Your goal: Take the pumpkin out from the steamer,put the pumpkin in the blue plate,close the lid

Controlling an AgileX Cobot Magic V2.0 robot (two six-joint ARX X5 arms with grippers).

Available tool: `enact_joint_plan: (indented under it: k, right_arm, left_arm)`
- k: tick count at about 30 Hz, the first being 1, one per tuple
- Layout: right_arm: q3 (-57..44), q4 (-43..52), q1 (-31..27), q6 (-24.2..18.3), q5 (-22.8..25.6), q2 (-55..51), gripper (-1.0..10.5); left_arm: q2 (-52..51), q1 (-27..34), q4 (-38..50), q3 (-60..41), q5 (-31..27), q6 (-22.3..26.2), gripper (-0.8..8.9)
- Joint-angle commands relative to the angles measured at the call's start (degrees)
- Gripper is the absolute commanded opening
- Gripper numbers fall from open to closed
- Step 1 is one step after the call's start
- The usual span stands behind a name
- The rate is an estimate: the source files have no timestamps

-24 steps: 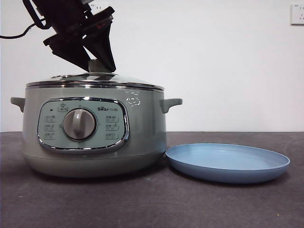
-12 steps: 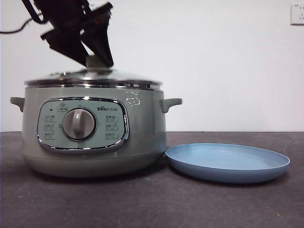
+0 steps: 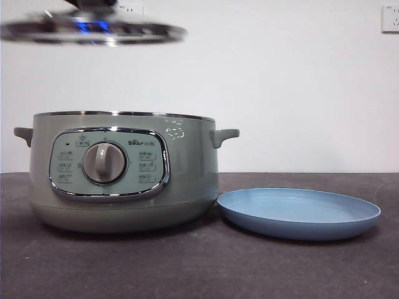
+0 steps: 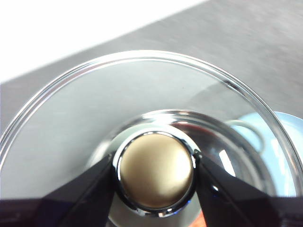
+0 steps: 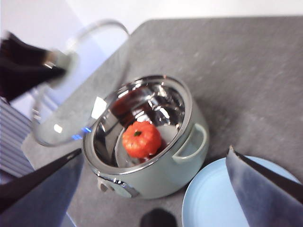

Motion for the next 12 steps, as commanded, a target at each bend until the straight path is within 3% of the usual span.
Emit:
enact_joint_plan:
  k: [1, 7, 12]
  right_arm:
    - [1.77, 1.18, 5.01, 0.20, 4.28, 3.78, 5.0]
    - [9.81, -0.39, 13.97, -2.71, 10.67, 14.40, 5.0]
    - [23.21, -9.33, 20.83, -6.40, 17.27, 25.55, 5.1]
  left_arm:
    - [-4.66, -0.17, 0.33, 0.55, -3.87, 0.68, -0.13]
    - [-12.24, -0.17, -4.57, 0.55, -13.68, 0.76, -0.13]
    - [-17.00, -0.17, -8.07, 0.55, -19.58, 0.81, -0.13]
